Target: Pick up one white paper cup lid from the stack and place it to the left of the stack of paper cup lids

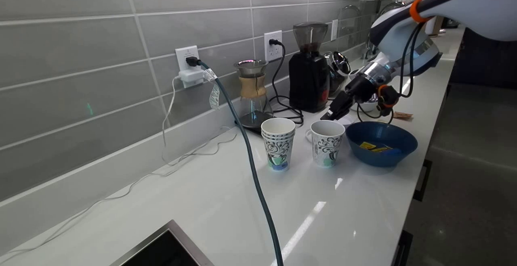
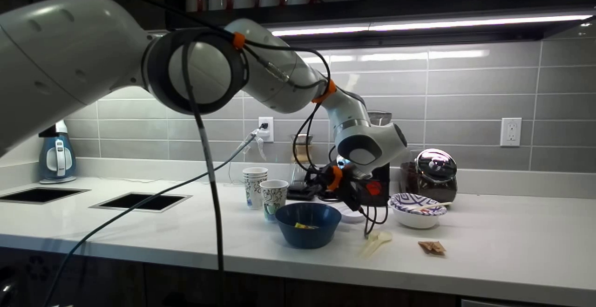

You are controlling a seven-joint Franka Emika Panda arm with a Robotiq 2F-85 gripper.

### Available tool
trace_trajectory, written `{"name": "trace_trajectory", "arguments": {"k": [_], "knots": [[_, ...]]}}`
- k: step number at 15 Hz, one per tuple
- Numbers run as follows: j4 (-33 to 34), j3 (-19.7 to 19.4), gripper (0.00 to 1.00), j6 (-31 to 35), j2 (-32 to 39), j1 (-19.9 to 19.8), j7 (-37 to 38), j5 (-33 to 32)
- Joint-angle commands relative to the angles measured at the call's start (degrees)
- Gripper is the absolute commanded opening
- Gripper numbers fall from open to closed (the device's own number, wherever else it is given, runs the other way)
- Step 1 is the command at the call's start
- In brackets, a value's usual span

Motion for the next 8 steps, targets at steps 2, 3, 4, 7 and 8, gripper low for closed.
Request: {"name": "trace_trajectory", "arguments": {"k": [2, 3, 4, 7, 8], "knots": [[2.42, 0.97, 0.67, 0.39, 1.13, -0.04, 0.98, -1.86], [2.50, 0.96, 0.73, 0.27, 1.01, -0.01, 1.10, -1.93], [2.63, 0.89, 0.81, 0.31, 0.88, 0.02, 1.29, -2.02], [2.94, 0.84, 0.99, -0.42, -0.13, 0.01, 3.19, -1.97], [3.18, 0.46, 1.00, -0.59, -0.65, 0.35, 4.57, -2.58]]}}
